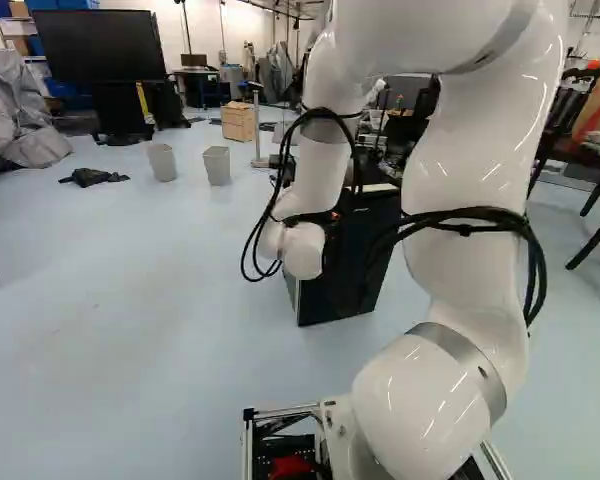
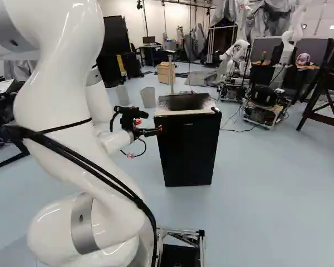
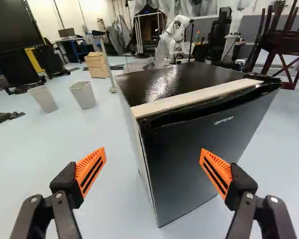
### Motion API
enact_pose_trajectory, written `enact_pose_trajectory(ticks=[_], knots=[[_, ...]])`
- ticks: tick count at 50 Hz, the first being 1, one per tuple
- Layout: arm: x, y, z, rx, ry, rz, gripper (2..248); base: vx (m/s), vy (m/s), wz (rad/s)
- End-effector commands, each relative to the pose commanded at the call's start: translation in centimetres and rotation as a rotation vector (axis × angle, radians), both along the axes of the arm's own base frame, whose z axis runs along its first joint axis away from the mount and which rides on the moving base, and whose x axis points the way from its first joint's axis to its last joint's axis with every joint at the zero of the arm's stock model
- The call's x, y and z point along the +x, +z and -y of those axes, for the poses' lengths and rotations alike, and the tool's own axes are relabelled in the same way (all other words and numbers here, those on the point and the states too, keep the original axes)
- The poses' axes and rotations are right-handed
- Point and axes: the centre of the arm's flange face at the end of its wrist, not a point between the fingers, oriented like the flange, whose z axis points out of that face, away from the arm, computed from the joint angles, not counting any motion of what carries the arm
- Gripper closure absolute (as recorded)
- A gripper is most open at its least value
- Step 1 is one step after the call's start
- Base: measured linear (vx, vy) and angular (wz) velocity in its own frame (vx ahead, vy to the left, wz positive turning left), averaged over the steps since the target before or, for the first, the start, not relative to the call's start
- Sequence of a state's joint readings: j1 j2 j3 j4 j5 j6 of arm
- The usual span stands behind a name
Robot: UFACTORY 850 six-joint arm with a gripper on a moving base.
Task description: Grab a drink from the fridge
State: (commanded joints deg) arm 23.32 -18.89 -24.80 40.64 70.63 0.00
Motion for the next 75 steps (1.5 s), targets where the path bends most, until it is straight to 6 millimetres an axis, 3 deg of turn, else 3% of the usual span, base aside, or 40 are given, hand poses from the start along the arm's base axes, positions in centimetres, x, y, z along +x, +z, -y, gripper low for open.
enact_pose_trajectory(ticks=[36, 54, 75], knots=[[-0.4, 0.3, -3.2, -0.014, -0.120, 0.092, 3, 0.000, 0.000, 0.000], [1.8, 0.0, -5.4, 0.003, -0.137, 0.111, 3, 0.000, 0.000, 0.000], [3.6, -0.2, -5.9, 0.015, -0.189, 0.123, 3, 0.000, 0.000, 0.000]])
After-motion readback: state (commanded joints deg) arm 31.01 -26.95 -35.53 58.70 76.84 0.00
